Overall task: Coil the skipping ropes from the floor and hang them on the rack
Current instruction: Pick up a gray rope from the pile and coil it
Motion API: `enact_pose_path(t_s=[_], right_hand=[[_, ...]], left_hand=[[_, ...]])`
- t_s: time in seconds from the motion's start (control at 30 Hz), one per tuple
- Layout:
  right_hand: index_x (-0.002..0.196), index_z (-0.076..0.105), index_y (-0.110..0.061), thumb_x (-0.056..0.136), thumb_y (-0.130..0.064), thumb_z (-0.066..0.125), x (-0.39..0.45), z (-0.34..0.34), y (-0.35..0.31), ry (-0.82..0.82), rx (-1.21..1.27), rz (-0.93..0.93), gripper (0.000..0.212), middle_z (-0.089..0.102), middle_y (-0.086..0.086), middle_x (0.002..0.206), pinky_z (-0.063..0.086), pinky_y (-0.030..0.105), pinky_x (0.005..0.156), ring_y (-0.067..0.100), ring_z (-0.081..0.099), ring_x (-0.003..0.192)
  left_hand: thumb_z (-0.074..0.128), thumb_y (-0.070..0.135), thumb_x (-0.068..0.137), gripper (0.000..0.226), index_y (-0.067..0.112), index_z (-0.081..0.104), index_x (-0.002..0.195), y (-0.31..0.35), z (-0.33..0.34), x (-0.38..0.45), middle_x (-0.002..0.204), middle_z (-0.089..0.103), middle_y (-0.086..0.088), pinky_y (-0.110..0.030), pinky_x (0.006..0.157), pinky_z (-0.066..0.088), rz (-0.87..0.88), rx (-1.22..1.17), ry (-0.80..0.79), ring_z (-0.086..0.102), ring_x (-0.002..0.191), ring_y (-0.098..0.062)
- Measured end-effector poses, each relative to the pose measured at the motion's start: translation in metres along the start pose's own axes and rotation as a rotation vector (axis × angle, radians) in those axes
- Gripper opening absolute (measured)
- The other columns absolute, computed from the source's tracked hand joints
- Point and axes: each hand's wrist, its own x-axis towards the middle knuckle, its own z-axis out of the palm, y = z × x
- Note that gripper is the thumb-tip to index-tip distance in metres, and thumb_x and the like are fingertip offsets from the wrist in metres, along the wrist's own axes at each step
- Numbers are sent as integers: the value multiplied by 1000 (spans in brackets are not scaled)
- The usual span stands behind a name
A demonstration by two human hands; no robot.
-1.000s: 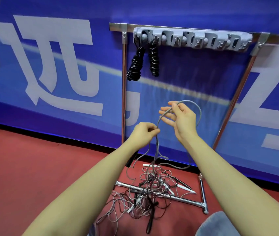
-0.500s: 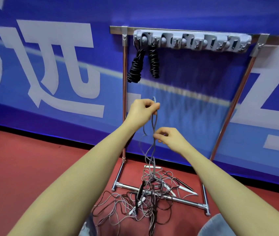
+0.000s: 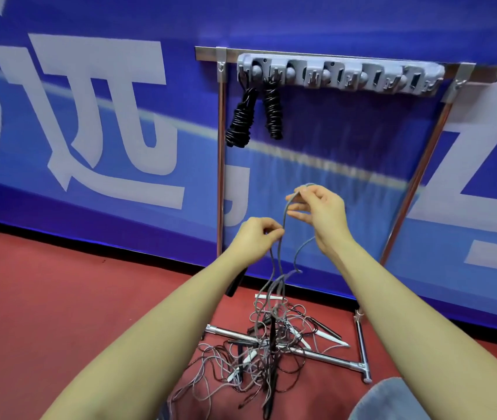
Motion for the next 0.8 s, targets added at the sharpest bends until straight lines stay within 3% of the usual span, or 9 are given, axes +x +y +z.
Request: enact_pose_path(t_s=[0.13, 0.27, 0.33, 0.47, 0.6, 0.7, 0.8], right_hand=[[98, 58, -7, 98, -12, 49, 2, -11, 11, 11, -56, 62, 10, 68, 8, 94, 56, 30, 70, 18, 65, 80], [112, 58, -10, 91, -4, 57, -13, -21, 48, -358, -534, 211, 21, 64, 7, 105, 48, 21, 73, 15, 60, 91], [110, 63, -8, 92, -11, 58, -21, -19, 59, -447, -635, 221, 19, 65, 7, 103, 47, 17, 70, 13, 61, 87], [99, 61, -1, 104, -23, 35, -20, -4, 50, -289, -401, 322, 34, 69, 9, 76, 45, 20, 52, 12, 66, 59], [85, 55, -5, 105, -26, 30, -8, 0, 24, -139, -75, 241, 38, 66, 10, 64, 57, 34, 62, 19, 67, 55], [83, 55, -4, 104, -20, 32, 1, 4, 10, -60, 96, 206, 35, 60, 4, 53, 55, 37, 62, 17, 60, 46], [84, 54, -4, 103, -15, 34, 8, 7, 1, -1, 291, 242, 30, 48, -2, 45, 46, 32, 58, 11, 43, 35]], left_hand=[[62, 19, 89, 16, 7, 71, 82, 15, -9, 7, 59, 55, 11, -7, 52, 34, 38, 11, 121, 48, 54, 0], [62, 18, 87, 15, 10, 68, 75, 38, -24, 17, 54, 53, 13, -9, 50, 34, 70, -59, 193, 46, 46, 4], [62, 16, 87, 16, 12, 67, 72, 50, -31, 20, 57, 56, 12, -16, 53, 37, 92, -131, 204, 46, 44, 4], [53, 15, 93, 20, 7, 67, 81, 64, -40, 19, 65, 59, 1, -24, 61, 40, 134, -182, 223, 44, 49, -6], [42, 4, 92, 36, 5, 56, 125, 40, -27, 11, 80, 56, -1, -25, 59, 38, -24, -179, 184, 43, 55, -8], [46, 3, 88, 37, 3, 53, 124, 13, -7, -3, 70, 50, 3, -25, 62, 37, -116, -147, 116, 46, 61, -11], [56, 8, 85, 36, 5, 54, 121, -6, 8, -14, 85, 52, -2, -23, 68, 37, -147, -72, -22, 47, 67, -12]])
